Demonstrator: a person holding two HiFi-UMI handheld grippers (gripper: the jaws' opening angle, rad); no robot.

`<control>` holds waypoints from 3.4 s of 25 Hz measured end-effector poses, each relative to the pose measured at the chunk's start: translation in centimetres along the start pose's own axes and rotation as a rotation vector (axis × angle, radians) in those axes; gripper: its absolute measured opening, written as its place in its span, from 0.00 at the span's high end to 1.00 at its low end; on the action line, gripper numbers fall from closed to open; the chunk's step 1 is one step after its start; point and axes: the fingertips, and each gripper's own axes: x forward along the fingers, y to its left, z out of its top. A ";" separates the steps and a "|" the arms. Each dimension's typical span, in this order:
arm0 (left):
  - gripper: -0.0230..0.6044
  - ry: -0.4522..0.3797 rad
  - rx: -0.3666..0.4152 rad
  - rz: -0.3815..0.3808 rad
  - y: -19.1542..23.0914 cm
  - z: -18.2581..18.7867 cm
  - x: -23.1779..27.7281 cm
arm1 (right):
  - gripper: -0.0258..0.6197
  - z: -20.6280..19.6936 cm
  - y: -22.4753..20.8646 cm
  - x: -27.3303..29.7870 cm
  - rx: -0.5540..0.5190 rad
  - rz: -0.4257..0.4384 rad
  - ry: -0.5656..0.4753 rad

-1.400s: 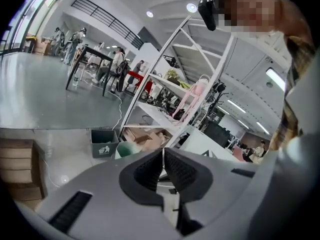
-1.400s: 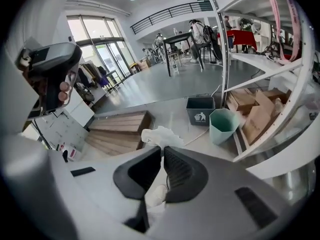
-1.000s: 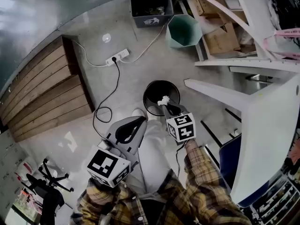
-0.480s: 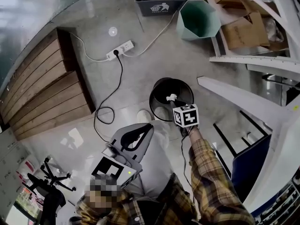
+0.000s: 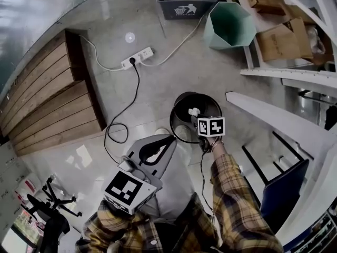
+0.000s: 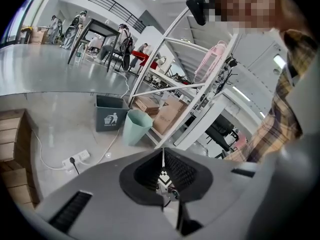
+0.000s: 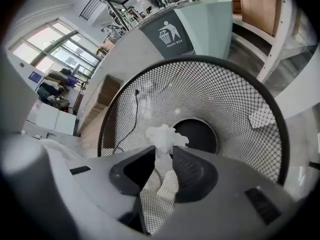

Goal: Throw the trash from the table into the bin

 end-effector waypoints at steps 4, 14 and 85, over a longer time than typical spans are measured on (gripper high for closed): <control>0.93 0.001 0.005 -0.027 -2.4 1.2 -1.3 | 0.79 0.2 1.6 -3.1 -0.007 0.015 -0.031; 0.93 -0.019 0.018 -0.057 -11.0 7.7 -8.3 | 0.79 -0.6 7.1 -15.2 0.033 -0.007 -0.096; 0.93 0.028 0.596 -0.907 -79.5 17.4 -1.2 | 0.96 -22.8 -1.0 -97.4 0.225 -0.411 -1.354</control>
